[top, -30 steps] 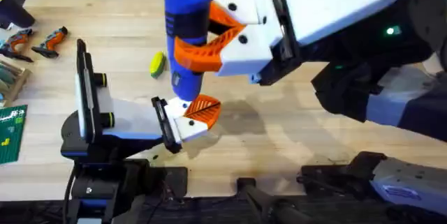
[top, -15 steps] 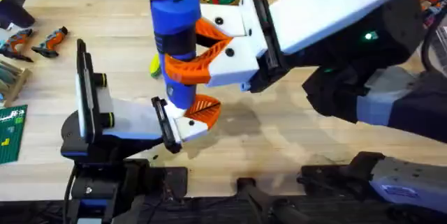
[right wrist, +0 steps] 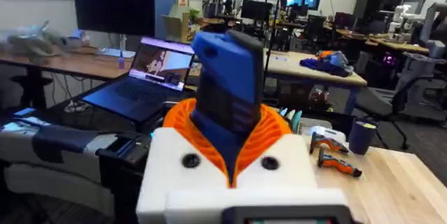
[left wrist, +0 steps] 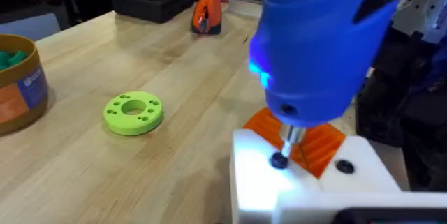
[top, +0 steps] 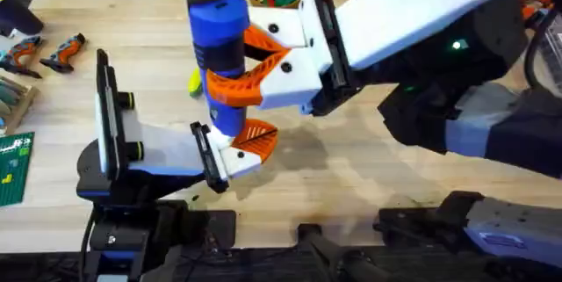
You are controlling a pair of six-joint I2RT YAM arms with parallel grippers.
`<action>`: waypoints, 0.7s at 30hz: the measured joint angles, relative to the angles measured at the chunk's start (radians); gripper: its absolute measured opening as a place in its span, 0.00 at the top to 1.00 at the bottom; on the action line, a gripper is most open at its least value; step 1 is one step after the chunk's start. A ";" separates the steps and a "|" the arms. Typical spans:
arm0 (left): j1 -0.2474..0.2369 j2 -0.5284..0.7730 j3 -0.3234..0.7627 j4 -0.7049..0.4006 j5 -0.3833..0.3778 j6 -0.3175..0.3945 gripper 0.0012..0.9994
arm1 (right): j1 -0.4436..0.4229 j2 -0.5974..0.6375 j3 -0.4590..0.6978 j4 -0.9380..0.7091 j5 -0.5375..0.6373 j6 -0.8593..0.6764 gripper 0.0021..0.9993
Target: Pick up the gripper from the table and insert it into the empty holder that is missing its gripper. Then pick up a screw, insert it into the mounting hole, and use the screwdriver to tighten it. Finally, clean up the table by picking up the vegetable and placing it into the bucket.
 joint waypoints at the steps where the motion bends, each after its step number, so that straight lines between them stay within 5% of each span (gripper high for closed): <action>1: 0.000 0.000 0.000 0.000 0.000 0.000 1.00 | 0.000 0.000 0.000 -0.001 0.000 0.000 0.97; 21: 0.000 0.000 0.000 0.000 0.000 0.000 1.00 | 0.000 0.011 0.000 -0.007 0.000 -0.012 0.97</action>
